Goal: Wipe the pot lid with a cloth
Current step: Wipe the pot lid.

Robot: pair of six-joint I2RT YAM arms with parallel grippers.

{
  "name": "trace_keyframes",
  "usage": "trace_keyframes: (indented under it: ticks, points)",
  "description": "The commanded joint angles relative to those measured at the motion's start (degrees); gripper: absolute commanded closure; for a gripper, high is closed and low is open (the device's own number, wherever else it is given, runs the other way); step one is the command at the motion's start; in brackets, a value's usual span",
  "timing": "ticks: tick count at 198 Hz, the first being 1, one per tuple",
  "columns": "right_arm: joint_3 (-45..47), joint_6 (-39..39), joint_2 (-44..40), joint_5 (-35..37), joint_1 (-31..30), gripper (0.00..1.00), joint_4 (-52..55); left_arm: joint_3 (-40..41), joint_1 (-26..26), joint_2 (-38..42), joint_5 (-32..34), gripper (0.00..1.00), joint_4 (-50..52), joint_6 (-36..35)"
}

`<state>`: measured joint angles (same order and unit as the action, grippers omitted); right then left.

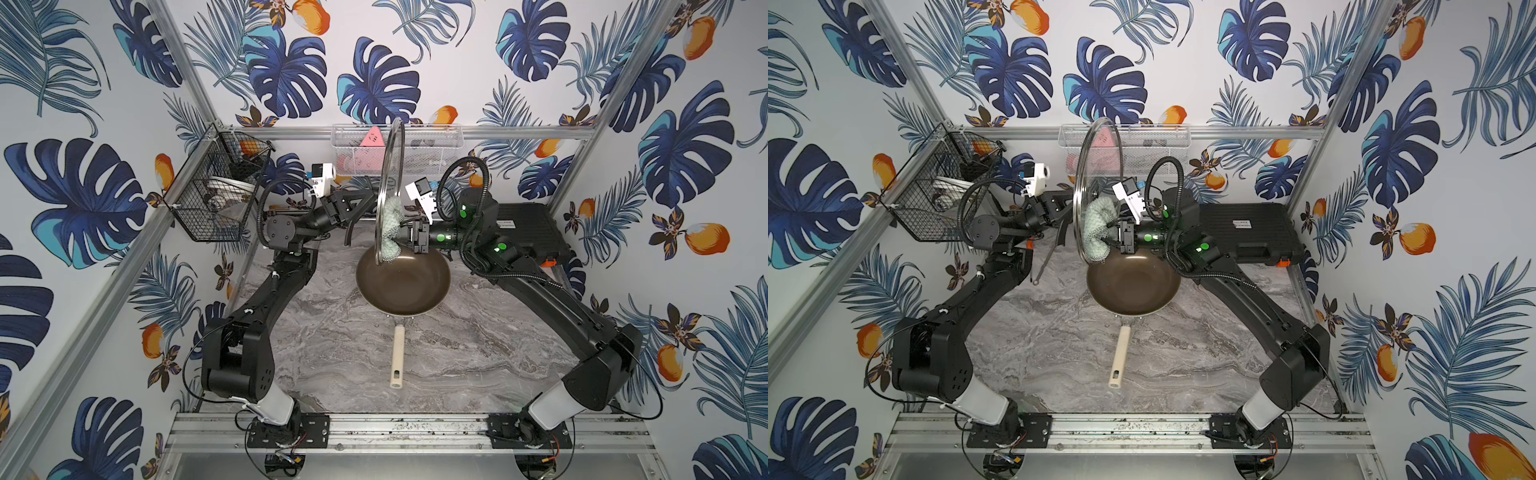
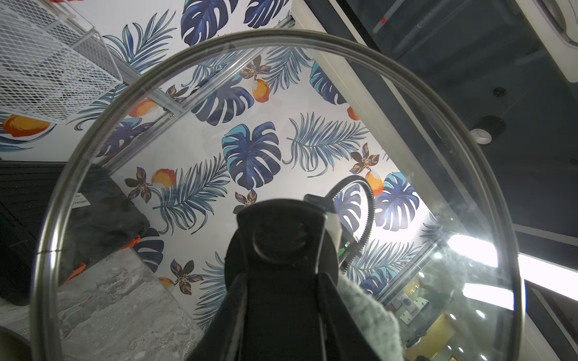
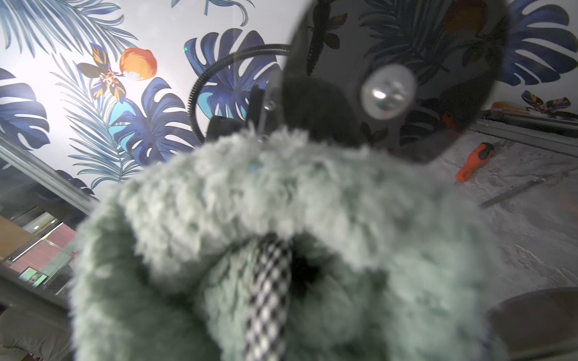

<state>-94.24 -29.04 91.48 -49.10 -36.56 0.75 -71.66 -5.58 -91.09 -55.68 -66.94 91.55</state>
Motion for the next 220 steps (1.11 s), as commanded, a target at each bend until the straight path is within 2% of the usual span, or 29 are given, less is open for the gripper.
trace_keyframes:
  ticks: [1, 42, 81, 109, 155, 220]
  points:
    - [-2.7, 1.7, -1.0, -2.7, -0.7, 1.00, -0.1, 0.6, -0.3, 0.2, 2.9, 1.00, -2.0, -3.8]
    - [-9.9, 4.8, 0.7, -2.2, -0.8, 1.00, 5.6, 1.4, -1.0, 0.0, 1.4, 1.00, -1.1, -4.6]
    - [-21.5, 11.2, 6.6, 0.7, -0.3, 1.00, 15.0, 2.6, -2.2, 0.9, -0.4, 1.00, -2.5, -3.3]
    - [-29.9, 12.8, 11.5, 1.2, 1.0, 1.00, 18.9, 3.9, -2.2, 2.9, -1.6, 1.00, -1.1, -4.2]
    - [-37.1, 10.8, 16.4, 0.6, 4.5, 1.00, 18.5, 4.1, -2.2, 5.0, -2.5, 1.00, -2.8, -2.0]
    - [-39.0, 4.6, 22.4, -3.1, 10.1, 1.00, 12.5, 3.4, -2.3, 6.5, -2.8, 1.00, -6.0, 1.8]
